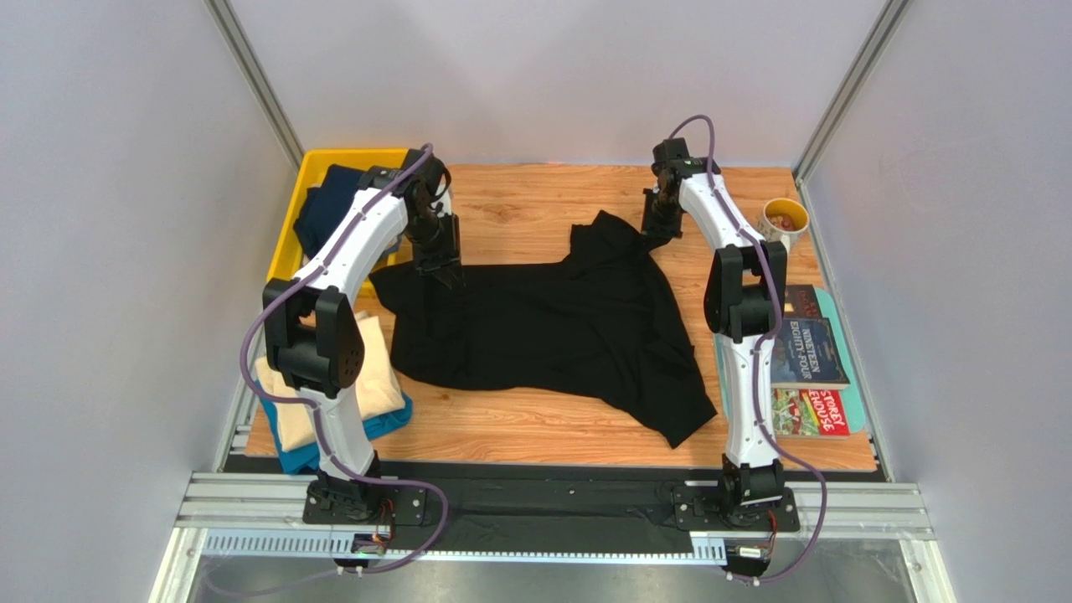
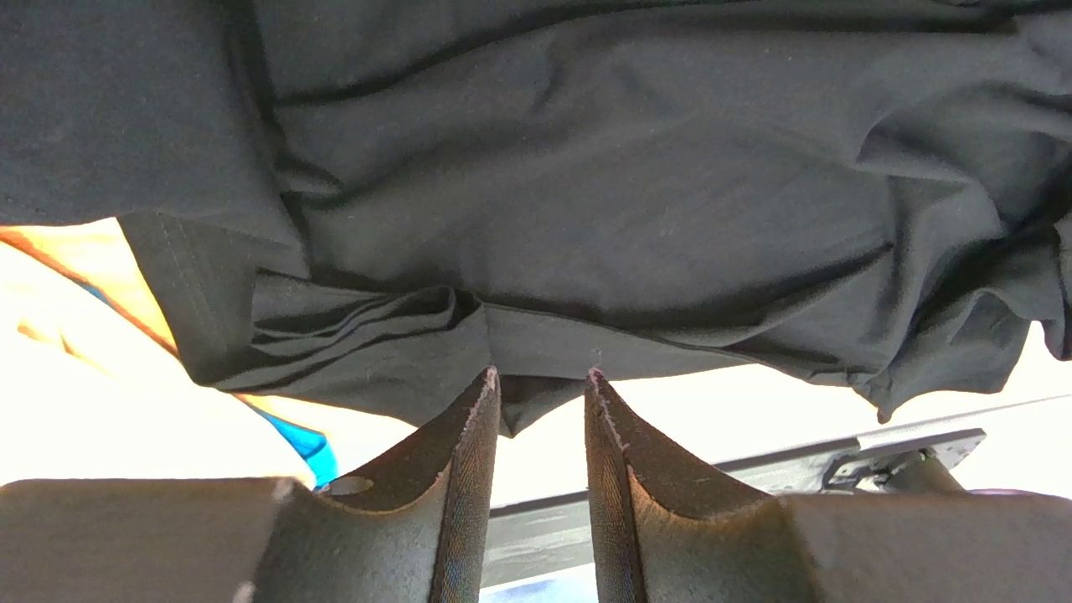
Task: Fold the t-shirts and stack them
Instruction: Flatten the tshirt out
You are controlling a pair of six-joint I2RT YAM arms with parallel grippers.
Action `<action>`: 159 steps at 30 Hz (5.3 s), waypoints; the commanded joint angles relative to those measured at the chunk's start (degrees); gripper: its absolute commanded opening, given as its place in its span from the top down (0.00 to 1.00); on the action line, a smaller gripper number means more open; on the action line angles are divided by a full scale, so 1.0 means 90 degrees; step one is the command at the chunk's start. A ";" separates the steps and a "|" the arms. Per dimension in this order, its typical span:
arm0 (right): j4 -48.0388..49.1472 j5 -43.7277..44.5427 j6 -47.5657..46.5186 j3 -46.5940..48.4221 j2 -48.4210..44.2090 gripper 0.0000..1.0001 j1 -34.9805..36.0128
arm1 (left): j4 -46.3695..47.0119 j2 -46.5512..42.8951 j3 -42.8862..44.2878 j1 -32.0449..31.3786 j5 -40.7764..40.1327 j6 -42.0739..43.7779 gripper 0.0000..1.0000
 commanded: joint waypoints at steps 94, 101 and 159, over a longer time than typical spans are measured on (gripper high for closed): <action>0.0667 -0.0047 -0.0106 0.0728 0.1111 0.69 -0.0055 | -0.0270 -0.0048 0.0084 -0.0156 0.0042 0.0150 0.63; 0.0578 -0.0125 -0.0165 0.0660 0.1092 1.00 0.0004 | -0.0260 -0.0077 0.0084 -0.0156 0.0042 0.0150 0.63; 0.0099 -0.0574 -0.0106 -0.1186 -0.1566 1.00 0.0082 | 0.0501 0.0187 0.0651 -0.0147 -0.1012 -0.0455 0.57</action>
